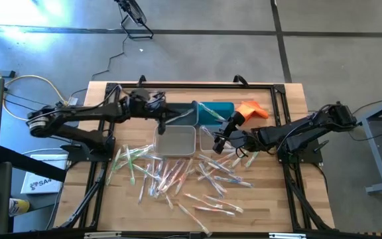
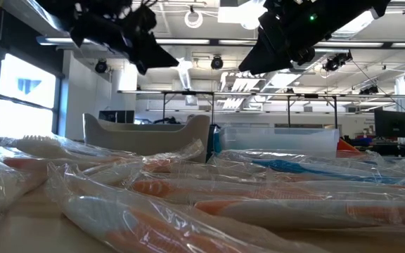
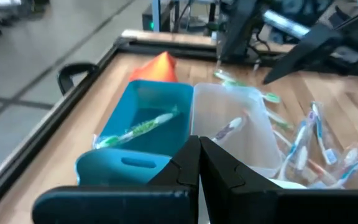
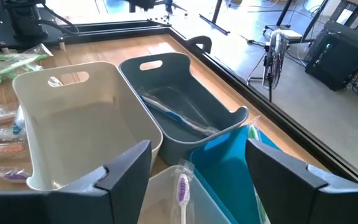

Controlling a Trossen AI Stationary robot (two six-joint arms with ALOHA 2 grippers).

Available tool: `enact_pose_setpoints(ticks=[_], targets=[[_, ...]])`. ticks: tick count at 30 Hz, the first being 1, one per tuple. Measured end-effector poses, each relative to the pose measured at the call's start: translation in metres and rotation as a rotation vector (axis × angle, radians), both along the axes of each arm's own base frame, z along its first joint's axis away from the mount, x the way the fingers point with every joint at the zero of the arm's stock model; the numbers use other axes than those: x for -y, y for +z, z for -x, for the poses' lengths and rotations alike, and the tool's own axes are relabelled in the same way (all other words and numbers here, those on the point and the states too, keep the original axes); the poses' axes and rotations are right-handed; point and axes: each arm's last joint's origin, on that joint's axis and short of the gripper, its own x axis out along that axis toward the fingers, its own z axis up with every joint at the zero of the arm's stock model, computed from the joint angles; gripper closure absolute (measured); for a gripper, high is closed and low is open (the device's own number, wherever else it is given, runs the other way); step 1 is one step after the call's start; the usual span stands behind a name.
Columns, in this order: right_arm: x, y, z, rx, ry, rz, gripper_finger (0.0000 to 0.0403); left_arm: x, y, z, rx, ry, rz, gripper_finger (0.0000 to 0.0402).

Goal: Pick & Place Toothbrushes
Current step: Put the blue toothbrush into the dark blue bin

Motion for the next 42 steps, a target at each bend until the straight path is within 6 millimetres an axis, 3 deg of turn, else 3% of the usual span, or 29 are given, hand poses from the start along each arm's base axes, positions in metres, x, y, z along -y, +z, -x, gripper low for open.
enact_pose_setpoints(ticks=[9,23,32,42], targets=[[0.000,0.000,0.000,-0.003,0.003,0.000,0.0149,0.022,0.011,0.040,0.107,-0.036,-0.083,0.0398],[0.003,0.001,-0.001,0.005,-0.009,-0.001,0.0149,0.040,0.011,0.093,0.261,-0.050,-0.162,0.0398],[0.003,0.000,-0.001,0.005,-0.006,-0.002,0.0149,0.050,0.017,0.113,0.356,-0.163,-0.184,0.0398],[0.002,0.000,-0.001,0.003,0.017,-0.014,0.0149,0.054,0.015,0.123,0.338,-0.167,-0.148,0.0398]])
